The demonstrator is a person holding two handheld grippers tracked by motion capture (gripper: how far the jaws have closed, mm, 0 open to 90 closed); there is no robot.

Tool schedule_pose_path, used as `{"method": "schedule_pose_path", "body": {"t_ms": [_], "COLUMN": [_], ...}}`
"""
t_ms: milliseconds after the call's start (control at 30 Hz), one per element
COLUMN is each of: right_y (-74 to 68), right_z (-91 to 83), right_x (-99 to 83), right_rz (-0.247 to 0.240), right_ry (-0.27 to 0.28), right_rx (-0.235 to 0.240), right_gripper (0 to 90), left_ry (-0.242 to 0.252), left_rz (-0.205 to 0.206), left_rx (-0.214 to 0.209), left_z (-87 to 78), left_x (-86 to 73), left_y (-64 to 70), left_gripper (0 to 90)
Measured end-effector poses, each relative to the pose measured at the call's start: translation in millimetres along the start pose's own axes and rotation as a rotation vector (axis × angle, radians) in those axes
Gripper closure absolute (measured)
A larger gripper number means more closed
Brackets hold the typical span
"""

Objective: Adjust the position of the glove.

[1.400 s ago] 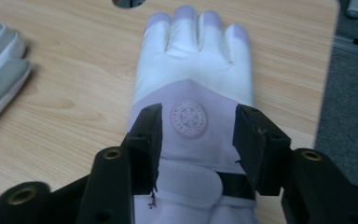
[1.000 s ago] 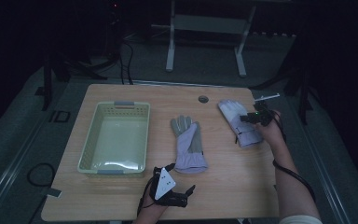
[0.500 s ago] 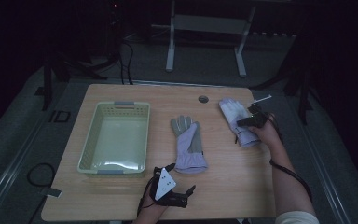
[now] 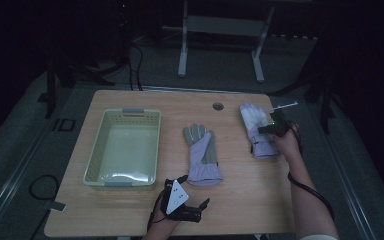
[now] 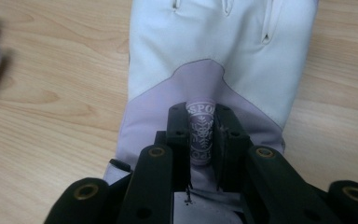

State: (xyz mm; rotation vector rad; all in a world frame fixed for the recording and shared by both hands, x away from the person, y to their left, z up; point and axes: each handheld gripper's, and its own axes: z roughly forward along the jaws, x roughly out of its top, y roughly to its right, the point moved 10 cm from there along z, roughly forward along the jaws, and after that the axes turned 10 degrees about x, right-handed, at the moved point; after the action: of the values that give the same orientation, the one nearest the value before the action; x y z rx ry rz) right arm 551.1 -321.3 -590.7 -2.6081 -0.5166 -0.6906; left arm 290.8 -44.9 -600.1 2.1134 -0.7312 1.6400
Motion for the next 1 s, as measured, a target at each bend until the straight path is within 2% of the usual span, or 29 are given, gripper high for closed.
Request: {"method": "schedule_pose_path", "body": {"t_ms": [100, 233, 267, 333, 500, 700, 867, 1000], "right_y": [-6.2, -17.9, -17.9, -28.0, -46.0, -63.0, -77.5, -85.1], "right_z": [-13.2, -31.5, -31.5, -50.0, -75.9, -104.2, -120.0, -125.6], "right_x": [-3.1, -5.9, -5.9, -6.1, -13.3, -22.2, -33.8, -43.8], "right_rz": [0.031, 0.03, 0.03, 0.039, 0.035, 0.011, 0.029, 0.022], "right_ry": [0.03, 0.057, 0.057, 0.091, 0.122, 0.143, 0.178, 0.2], "right_rx": [-0.005, -0.017, -0.017, -0.014, -0.002, -0.07, -0.05, -0.046], "right_gripper": [79.0, 79.1, 79.1, 79.2, 79.2, 79.2, 79.2, 79.2], "left_ry": [-0.001, -0.001, -0.001, -0.001, -0.001, 0.0, 0.0, 0.0], "left_rz": [0.004, 0.005, 0.005, 0.007, 0.01, 0.011, 0.01, 0.011], "left_rx": [0.001, 0.003, 0.003, 0.005, 0.008, 0.005, 0.005, 0.006], "left_z": [-0.1, -0.2, -0.2, -0.2, -0.2, -0.3, -0.3, -0.3], "left_x": [-0.2, -0.2, -0.2, -0.2, -0.2, -0.1, -0.1, -0.1], "left_y": [0.3, 0.5, 0.5, 0.6, 0.6, 0.8, 0.7, 0.9], "left_gripper": [1.0, 1.0, 1.0, 1.0, 1.0, 1.0, 1.0, 1.0]}}
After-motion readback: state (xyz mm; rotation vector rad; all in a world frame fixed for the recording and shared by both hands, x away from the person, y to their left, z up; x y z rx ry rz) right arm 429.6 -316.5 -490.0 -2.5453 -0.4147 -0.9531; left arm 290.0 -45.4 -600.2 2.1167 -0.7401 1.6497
